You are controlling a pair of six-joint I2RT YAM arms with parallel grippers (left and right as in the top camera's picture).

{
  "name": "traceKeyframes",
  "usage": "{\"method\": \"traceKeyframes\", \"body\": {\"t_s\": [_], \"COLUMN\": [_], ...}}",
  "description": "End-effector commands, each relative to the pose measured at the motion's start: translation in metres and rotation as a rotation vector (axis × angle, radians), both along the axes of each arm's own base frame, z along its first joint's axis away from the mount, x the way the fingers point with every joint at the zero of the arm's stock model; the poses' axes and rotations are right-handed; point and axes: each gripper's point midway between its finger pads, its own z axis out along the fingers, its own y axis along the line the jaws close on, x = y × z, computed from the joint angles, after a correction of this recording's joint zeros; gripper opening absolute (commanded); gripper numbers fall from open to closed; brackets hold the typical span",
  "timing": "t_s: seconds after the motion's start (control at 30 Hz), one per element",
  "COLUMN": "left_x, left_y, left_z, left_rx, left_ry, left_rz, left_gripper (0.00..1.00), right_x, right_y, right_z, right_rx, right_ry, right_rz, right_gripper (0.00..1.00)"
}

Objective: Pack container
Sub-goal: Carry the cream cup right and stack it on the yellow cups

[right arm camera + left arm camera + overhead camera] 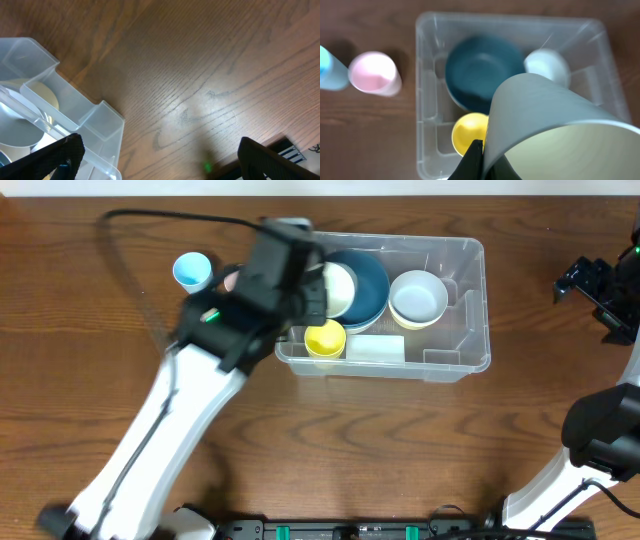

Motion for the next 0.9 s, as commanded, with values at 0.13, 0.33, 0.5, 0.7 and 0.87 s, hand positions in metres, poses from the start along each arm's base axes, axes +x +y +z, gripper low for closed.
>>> {"method": "traceKeyframes", "body": {"t_s": [0.13, 0.33, 0.5, 0.7, 0.87], "left_x": [0.013, 0.01, -0.002, -0.01, -0.012], "left_y": [-0.003, 0.001, 0.015, 0.02, 0.021], "left_z": [-0.072, -0.089, -0.096, -0.1, -0.104], "left_rx": [0.139, 0.172, 0.207, 0.219, 0.228], "left_ry": [0.163, 0.223, 0.286, 0.324, 0.34], "left_rz": [0.009, 0.018, 0.046, 0.063, 0.063], "left_gripper": [0.06, 0.06, 0.06, 0.06, 0.07], "right_x": [-0.001, -0.001, -0.001, -0.001, -0.001], "right_y": [-0.001, -0.001, -0.001, -0.001, -0.001], "right_z": [0.002, 0.002, 0.002, 0.002, 0.002], "right_rx": [-0.005, -0.005, -0.005, -0.005, -0.005], "right_ry": [-0.004, -0.004, -0.004, -0.004, -0.004], "right_rz": [-0.02, -0.02, -0.02, -0.02, -0.02], "right_gripper": [0.99, 0.99, 0.99, 0.99, 0.99]}}
